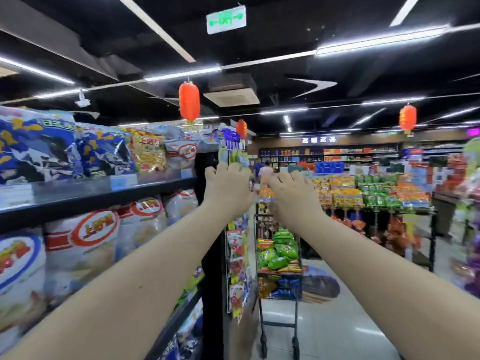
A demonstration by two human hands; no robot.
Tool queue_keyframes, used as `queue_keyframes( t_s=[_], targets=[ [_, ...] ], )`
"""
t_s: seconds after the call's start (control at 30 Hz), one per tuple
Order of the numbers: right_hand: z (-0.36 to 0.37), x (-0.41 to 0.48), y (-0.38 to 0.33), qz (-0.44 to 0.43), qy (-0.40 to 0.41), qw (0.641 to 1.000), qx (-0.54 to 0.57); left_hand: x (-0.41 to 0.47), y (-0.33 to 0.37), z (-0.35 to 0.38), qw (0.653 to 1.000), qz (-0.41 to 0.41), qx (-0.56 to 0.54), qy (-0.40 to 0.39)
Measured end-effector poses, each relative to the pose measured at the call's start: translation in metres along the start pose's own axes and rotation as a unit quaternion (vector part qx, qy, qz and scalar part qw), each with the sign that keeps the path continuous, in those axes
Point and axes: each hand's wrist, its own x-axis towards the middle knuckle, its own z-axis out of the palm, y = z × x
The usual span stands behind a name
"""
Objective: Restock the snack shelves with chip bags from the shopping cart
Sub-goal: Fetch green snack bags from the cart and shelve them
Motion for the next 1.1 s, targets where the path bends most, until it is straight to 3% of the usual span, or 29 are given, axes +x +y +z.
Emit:
queue_keyframes(
  t_s=[0.27, 0.57, 0.87, 1.1],
  targets=[
    [0.072, -0.025, 0.163, 0.073, -0.047, 0.993, -0.074, 0.080, 0.173, 0.091, 0.994, 0.074, -0.076, 0.008],
    [0.217, -0.078, 0.288, 0.167, -0.110, 0.979, -0.049, 0.112, 0.325, 0.236, 0.974, 0.112, -0.184, -0.072],
    [0.379, -0.088, 0.359, 0.193, -0.173, 0.965, -0.045, 0.152, 0.398, 0.401, 0.955, 0.132, -0.242, -0.106],
    [0.539, -0.053, 0.391, 0.222, -0.236, 0.946, -0.003, 0.208, 0.419, 0.565, 0.938, 0.113, -0.272, -0.183]
  ],
)
